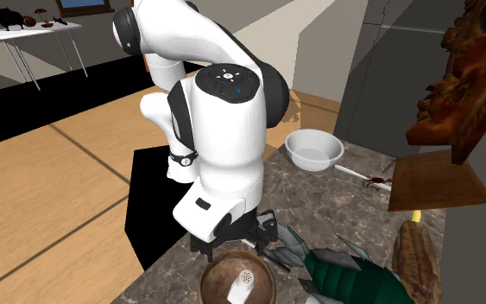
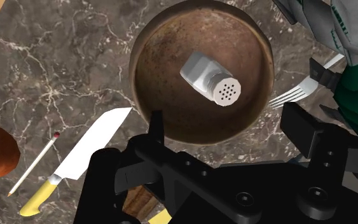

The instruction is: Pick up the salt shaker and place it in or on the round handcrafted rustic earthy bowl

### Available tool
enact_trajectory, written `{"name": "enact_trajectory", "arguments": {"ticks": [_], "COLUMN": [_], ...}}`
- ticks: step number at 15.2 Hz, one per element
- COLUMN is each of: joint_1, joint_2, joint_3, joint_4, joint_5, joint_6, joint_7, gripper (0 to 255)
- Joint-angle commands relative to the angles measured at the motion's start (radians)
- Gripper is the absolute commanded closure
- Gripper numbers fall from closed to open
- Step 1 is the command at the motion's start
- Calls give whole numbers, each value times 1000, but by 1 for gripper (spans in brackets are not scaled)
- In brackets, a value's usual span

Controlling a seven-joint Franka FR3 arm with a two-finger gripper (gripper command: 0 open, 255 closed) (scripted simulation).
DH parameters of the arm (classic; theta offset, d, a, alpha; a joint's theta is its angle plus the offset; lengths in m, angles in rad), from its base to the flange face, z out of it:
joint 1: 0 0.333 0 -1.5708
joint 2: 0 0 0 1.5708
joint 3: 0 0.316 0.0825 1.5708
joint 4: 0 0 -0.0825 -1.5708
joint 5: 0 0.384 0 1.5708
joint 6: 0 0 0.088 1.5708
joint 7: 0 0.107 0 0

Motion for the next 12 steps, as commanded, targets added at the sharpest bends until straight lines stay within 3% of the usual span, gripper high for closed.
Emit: {"name": "enact_trajectory", "arguments": {"ticks": [1, 4, 12], "joint_1": [0, 3, 3], "joint_2": [-5, -10, -10], "joint_3": [1, 3, 3], "joint_4": [28, 114, 114], "joint_5": [2, 5, 5], "joint_6": [-32, -124, -124], "joint_7": [-2, -4, -4], "gripper": [0, 0, 0]}}
